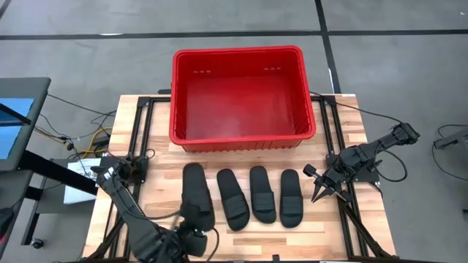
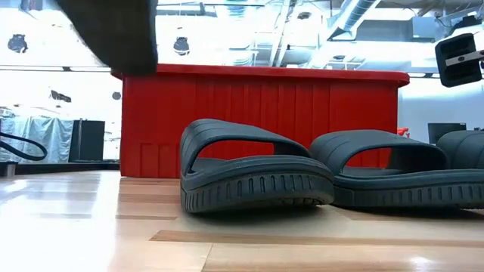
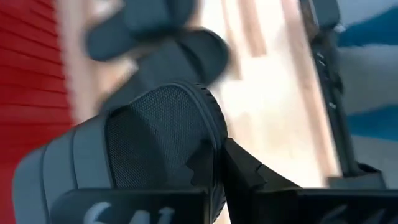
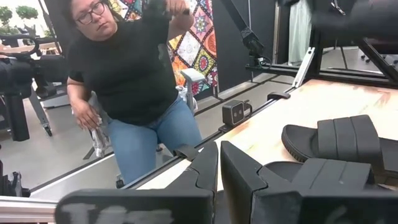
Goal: Pick and place slides into bin
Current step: Put the black slipper into the red container
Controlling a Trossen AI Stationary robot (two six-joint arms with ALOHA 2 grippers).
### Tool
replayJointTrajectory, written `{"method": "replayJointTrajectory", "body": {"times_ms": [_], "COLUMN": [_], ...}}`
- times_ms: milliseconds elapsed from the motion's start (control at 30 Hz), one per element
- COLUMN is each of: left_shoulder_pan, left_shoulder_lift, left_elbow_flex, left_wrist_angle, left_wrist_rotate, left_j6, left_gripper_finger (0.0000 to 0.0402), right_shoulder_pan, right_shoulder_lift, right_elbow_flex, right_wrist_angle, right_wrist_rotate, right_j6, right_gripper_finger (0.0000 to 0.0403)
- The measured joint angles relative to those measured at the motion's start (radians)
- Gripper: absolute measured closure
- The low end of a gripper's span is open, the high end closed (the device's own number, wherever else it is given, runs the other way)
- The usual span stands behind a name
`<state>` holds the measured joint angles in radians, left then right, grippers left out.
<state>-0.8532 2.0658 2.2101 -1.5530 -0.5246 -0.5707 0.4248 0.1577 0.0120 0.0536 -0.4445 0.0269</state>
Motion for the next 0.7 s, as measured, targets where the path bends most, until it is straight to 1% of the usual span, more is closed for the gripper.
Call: {"method": "replayJointTrajectory", "body": {"times_ms": [67,200,267,400,500,600,700], "left_shoulder_pan": [0.001,0.014,0.031,0.089,0.139,0.193,0.267], "left_shoulder_lift": [-0.004,-0.012,-0.032,-0.062,-0.088,-0.124,-0.181], "left_elbow_flex": [0.059,0.145,0.141,0.140,0.140,0.140,0.140], "left_wrist_angle": [-0.025,-0.016,-0.015,-0.019,-0.018,-0.019,-0.019], "left_wrist_rotate": [-0.063,-0.118,-0.145,-0.169,-0.231,-0.274,-0.284], "left_j6": [0.053,0.262,0.322,0.396,0.491,0.592,0.655], "left_gripper_finger": [0.0400,0.0400,0.0400,0.0400,0.0400,0.0400,0.0400], "right_shoulder_pan": [0.000,0.000,0.000,0.000,0.000,0.000,0.000], "right_shoulder_lift": [0.000,0.000,0.000,0.000,0.000,0.000,0.000], "right_elbow_flex": [0.000,0.000,0.000,0.000,0.000,0.000,0.000], "right_wrist_angle": [0.000,0.000,0.000,0.000,0.000,0.000,0.000], "right_wrist_rotate": [0.000,0.000,0.000,0.000,0.000,0.000,0.000], "right_j6": [0.000,0.000,0.000,0.000,0.000,0.000,0.000], "right_gripper_finger": [0.0392,0.0392,0.0392,0.0392,0.0392,0.0392,0.0392]}}
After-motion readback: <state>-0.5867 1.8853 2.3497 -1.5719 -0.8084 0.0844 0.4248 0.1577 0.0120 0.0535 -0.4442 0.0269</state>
